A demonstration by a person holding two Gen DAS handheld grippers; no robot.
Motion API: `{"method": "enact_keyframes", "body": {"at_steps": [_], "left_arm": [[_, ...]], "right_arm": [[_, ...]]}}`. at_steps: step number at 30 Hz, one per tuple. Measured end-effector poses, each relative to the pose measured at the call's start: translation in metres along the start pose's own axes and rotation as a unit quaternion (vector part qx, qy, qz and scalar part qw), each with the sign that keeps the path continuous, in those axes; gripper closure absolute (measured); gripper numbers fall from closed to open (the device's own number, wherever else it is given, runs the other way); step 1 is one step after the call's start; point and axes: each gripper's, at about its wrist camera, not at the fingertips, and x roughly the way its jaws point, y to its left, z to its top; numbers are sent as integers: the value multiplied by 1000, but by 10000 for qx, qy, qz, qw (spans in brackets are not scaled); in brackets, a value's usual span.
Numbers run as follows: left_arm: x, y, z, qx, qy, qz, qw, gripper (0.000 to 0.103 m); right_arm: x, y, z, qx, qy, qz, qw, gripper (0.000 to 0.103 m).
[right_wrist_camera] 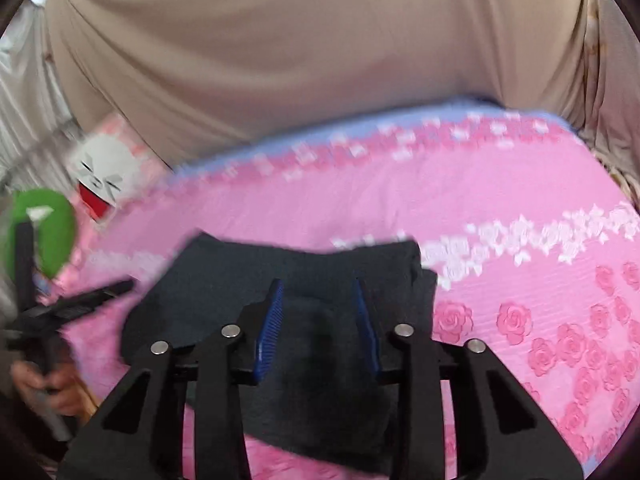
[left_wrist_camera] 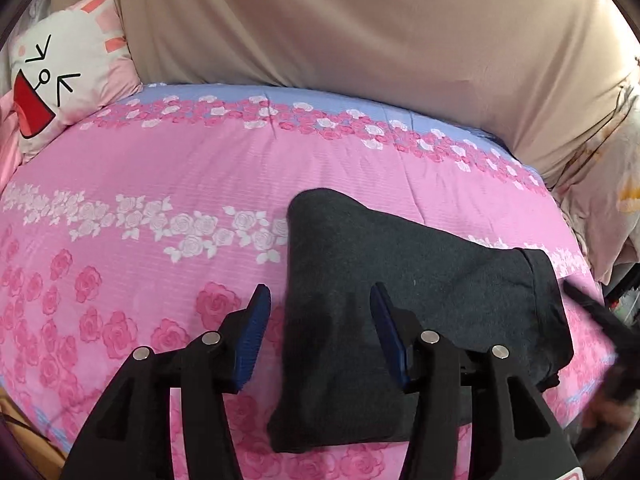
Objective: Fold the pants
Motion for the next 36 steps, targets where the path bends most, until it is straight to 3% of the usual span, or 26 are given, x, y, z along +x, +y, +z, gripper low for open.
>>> {"method": "enact_keyframes", "body": {"at_steps": [1,3,6,8,10,12,15,21,25,29,36], "left_arm": [[3,-2,0,41,65,31,10000,53],[7,-4,-4,147,156,166,9996,53],[13,-6,-9,315,228,400,9984,53],[21,-8,-10,281,329,296,9986,52],[25,-10,-13,254,404,261,9985,52],[25,-12,-15,298,444,306,9981,52],[23,-13,-18,382,460,438,9973,52],[23,-14,-21,376,473,489,9970,52],[21,-19,-24,471,472,611,9959,52],[18,-23,-28,511,470,602,9958,52],[14,-28,-32,548,464,708,9949,52]], "right_arm": [[12,-13,-7,168,120,-70,9998,90],[-2,-18,-5,562,53,84,9984,89],[-29,9,3,128,-306,265,9991,87],[-17,20,-1,-168,-100,240,9995,89],[15,6,-14,-67,357,34,9993,90],[4,-2,-16,328,230,310,9987,90],[-21,15,-12,3,8,414,9991,86],[-5,20,-38,-260,445,221,9984,88],[-28,28,-34,-251,185,391,9988,85],[-11,22,-49,-241,441,363,9981,85],[-24,33,-48,-316,287,473,9980,82]]}}
